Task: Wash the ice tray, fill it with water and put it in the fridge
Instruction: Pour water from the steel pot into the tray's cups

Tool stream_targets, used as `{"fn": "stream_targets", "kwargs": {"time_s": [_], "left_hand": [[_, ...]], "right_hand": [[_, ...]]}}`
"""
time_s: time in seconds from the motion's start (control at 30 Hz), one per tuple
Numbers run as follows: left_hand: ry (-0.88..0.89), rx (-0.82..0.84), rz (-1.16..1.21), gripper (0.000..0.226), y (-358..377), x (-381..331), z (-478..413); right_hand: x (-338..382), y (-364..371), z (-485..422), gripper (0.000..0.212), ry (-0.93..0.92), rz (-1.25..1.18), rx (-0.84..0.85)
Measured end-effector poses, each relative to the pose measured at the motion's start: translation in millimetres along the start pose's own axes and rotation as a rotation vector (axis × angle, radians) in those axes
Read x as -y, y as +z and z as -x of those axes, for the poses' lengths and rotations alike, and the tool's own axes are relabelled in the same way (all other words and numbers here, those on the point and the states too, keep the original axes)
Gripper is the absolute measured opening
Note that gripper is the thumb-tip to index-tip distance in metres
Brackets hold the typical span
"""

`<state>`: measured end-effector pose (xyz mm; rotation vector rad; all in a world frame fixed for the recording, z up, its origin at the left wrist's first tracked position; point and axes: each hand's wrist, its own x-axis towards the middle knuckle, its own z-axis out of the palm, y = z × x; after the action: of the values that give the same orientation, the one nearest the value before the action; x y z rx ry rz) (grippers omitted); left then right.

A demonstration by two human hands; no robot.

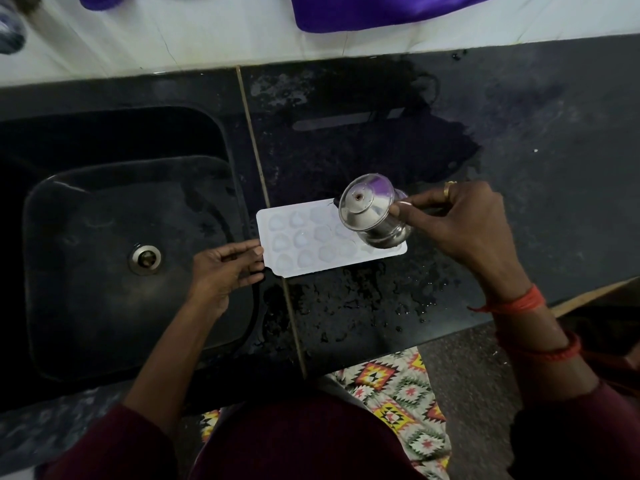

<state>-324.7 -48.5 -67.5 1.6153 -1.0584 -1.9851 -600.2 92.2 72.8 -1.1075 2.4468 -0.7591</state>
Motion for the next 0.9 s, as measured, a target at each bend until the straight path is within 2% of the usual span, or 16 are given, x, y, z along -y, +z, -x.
{"fn": "stream_targets", "kwargs": {"time_s": [0.37,0.63,0.9], "left_hand": [[-0.008,0.001,-0.004,0.013,-1.7,3.4,-0.5],[-0.006,0.004,-0.003,0.014,-1.7,2.5,0.8],[-0.003,0.01,-0.005,0.012,-3.0,2.4,3.1]], "right_hand": [[1.9,-1.6,0.4,0.035,-0.008,-0.007,0.005],[1.8,-2.2,2.7,0.033,0.032,-0.297,0.055],[17.4,6.7,0.8,0.031,-0.004,-0.168,0.057]]}}
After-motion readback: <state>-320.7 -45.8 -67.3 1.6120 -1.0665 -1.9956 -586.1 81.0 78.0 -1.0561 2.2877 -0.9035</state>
